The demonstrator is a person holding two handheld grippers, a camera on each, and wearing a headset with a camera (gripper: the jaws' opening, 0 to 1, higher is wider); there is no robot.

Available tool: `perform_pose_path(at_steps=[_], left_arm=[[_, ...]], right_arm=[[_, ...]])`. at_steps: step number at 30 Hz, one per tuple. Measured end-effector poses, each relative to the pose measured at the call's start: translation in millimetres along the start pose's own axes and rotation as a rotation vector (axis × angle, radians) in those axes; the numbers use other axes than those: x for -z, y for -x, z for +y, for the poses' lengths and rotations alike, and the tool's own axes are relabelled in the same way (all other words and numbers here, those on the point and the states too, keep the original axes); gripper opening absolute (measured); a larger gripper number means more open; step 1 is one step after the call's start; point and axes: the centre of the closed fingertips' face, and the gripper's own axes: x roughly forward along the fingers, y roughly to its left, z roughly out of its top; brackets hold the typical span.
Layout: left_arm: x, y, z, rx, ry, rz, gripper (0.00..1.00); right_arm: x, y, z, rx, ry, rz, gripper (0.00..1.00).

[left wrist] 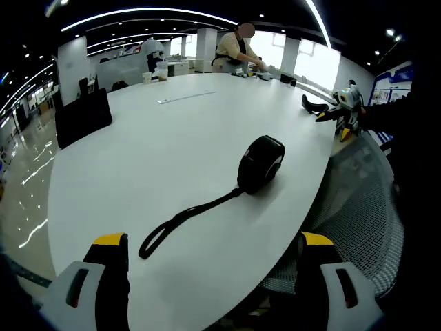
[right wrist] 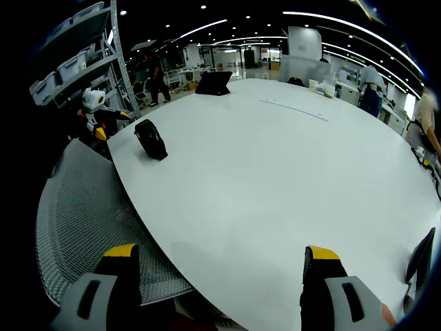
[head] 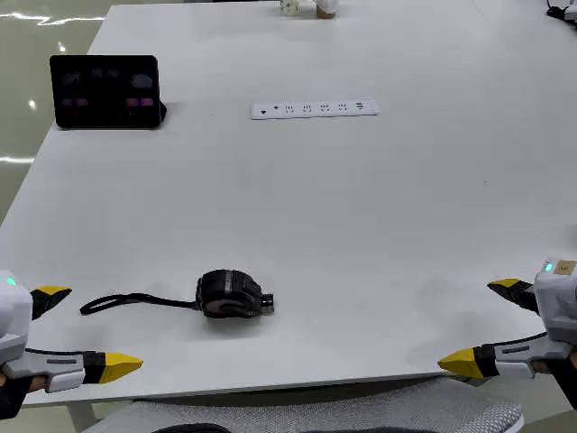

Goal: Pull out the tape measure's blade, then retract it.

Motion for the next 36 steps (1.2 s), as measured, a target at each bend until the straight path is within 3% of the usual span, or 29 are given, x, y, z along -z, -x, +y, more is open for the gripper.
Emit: perform_pose_path(at_steps=[16,17,19,20,23,36], left_arm=[[-2.0,-2.0,-1.7,0.012,-0.006,0.001,0.99],[-2.7,-2.8,-2.9,0.015,-0.009,0.002,0.99],[-4.9,-5.5,-6.4,0.028,-0.024,0.004,0.99],[-5.9,-7.1,-9.2,0.041,-0.034,0.007,0.99],[-9.0,-11.1,-12.2,0.055,-0.06,0.011,0.99],[-31.6,-32.2,-22.9,0.133,-0.217,0.056,0.99]], right_arm=[[-3.7,-1.8,-5.0,0.013,0.015,-0.009,0.99],[-6.0,-3.8,-4.9,0.01,0.032,-0.024,0.99],[-14.1,-6.9,-8.1,0.037,0.179,-0.063,0.99],[-17.1,-8.6,-3.5,0.025,0.222,-0.074,0.99],[-14.7,-13.4,1.7,-0.005,0.165,-0.04,0.96],[-36.6,-35.5,13.2,-0.053,0.19,-0.058,0.99]])
